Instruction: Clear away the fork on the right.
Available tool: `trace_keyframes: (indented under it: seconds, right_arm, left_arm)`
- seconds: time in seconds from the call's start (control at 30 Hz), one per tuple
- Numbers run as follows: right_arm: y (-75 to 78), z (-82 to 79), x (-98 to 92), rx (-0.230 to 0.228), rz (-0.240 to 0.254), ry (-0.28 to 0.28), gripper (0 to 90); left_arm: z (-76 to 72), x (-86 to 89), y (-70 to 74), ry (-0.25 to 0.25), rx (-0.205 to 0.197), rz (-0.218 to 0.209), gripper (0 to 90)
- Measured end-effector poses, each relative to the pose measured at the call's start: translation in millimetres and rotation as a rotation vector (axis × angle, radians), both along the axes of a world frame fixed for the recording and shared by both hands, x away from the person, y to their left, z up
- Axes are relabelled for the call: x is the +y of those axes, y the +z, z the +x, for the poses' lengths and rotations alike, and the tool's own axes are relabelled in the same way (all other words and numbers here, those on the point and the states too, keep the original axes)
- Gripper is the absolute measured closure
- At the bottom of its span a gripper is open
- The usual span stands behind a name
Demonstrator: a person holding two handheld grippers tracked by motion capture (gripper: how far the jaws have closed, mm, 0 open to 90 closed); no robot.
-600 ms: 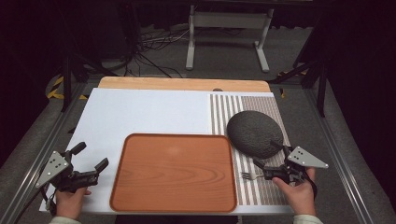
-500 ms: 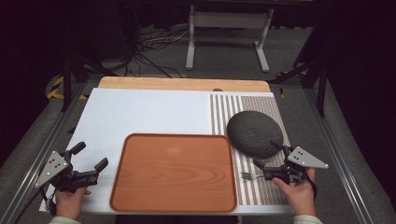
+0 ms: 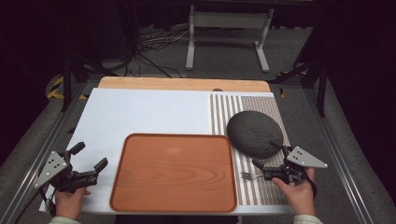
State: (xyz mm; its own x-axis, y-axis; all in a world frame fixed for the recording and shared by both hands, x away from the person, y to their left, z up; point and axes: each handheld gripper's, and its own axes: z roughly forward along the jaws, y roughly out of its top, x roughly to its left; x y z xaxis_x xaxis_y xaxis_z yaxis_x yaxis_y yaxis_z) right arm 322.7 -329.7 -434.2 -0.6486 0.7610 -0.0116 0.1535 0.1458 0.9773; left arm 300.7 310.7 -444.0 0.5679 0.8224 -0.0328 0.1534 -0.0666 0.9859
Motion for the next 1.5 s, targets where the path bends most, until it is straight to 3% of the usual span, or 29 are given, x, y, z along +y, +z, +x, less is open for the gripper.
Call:
trace_keyframes:
  seconds: [0.2,0.5,0.63,1.1,1.5]
  right_arm:
    - [9.2,2.8,3.3,0.006,0.018,0.017,4.1]
    - [32.2,14.8,11.5,0.058,-0.053,0.104,2.7]
    - [39.9,20.3,12.8,0.098,-0.107,0.136,2.6]
    - [59.6,35.6,30.3,0.212,-0.406,0.249,5.8]
    - [66.5,43.0,31.3,0.288,-0.525,0.296,7.7]
  left_arm:
    - [-0.7,-1.8,0.7,-0.003,-0.005,0.006,0.3]
    - [-0.2,-2.4,0.9,-0.009,-0.007,0.014,0.3]
    - [-0.4,-2.9,0.5,-0.010,-0.005,0.014,0.2]
    - [0.1,-3.5,0.1,-0.014,-0.002,0.012,0.2]
    - [0.1,-3.4,0.2,-0.013,-0.003,0.014,0.3]
